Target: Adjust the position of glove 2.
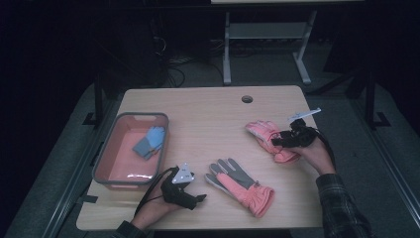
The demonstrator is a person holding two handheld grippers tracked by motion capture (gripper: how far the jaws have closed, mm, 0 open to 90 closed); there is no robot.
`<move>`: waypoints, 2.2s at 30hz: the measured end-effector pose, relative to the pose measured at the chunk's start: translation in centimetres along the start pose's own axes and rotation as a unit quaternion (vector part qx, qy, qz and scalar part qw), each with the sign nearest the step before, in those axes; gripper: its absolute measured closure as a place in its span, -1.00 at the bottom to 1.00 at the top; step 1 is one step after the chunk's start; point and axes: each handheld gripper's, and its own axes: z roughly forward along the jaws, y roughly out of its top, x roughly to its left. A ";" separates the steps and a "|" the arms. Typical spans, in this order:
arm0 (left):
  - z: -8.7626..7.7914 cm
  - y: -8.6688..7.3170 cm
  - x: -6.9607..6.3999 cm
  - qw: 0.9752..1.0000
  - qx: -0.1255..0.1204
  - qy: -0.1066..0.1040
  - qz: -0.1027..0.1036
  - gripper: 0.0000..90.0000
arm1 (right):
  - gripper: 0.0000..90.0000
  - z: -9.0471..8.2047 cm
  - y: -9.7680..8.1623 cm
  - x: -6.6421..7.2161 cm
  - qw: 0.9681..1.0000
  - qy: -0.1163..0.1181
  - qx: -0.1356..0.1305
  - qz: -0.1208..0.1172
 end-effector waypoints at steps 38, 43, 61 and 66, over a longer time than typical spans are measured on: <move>0.0 0.0 0.0 1.000 0.000 0.000 0.000 -0.73 | 0.92 -3.0 0.3 0.6 0.998 0.037 -0.054 0.006; 0.0 0.0 0.0 1.000 0.000 0.000 0.000 -0.73 | 0.92 -3.6 0.4 1.2 0.997 0.044 -0.063 0.002; 0.0 0.0 0.0 1.000 0.000 0.000 0.000 -0.73 | 0.93 -6.6 1.5 7.2 0.991 0.058 -0.104 -0.054; 0.0 0.0 0.0 1.000 -0.002 0.001 0.000 -0.73 | 0.93 -6.9 1.6 9.1 0.989 0.078 -0.107 -0.065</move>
